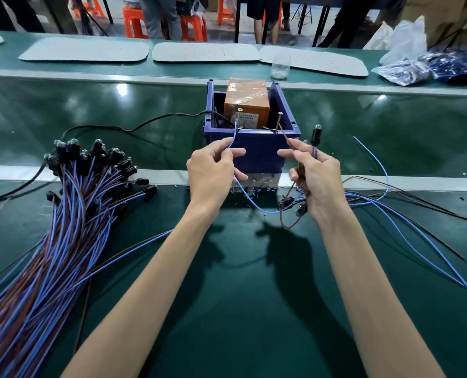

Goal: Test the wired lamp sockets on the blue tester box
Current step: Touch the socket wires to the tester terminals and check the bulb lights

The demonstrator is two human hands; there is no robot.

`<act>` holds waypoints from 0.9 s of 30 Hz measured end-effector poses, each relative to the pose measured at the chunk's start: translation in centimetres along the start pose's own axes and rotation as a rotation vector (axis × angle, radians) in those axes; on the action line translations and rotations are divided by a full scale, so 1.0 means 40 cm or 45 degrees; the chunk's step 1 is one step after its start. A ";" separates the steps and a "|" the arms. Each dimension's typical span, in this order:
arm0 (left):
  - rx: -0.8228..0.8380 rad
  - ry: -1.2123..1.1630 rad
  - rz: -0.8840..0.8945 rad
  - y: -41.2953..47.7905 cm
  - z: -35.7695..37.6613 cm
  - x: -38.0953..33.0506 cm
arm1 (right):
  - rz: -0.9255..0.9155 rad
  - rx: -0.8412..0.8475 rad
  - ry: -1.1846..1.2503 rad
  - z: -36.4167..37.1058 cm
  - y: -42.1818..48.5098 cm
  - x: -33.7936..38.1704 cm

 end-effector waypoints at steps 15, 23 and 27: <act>0.019 0.077 -0.003 -0.011 0.006 -0.006 | 0.004 0.035 -0.024 0.004 -0.005 0.004; 0.032 0.126 0.021 -0.013 0.009 -0.012 | 0.033 -0.001 -0.008 -0.002 -0.004 -0.002; 0.028 0.139 0.023 -0.008 0.004 -0.013 | 0.031 0.006 -0.014 -0.001 -0.006 0.002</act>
Point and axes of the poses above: each hand's wrist, its own y-axis towards the middle knuckle, its own z-axis out of the palm, x = y × z, the point moved 10 cm from there along y, towards the middle knuckle, and after that the axes turned 11 degrees about y, right-handed, at the moved point
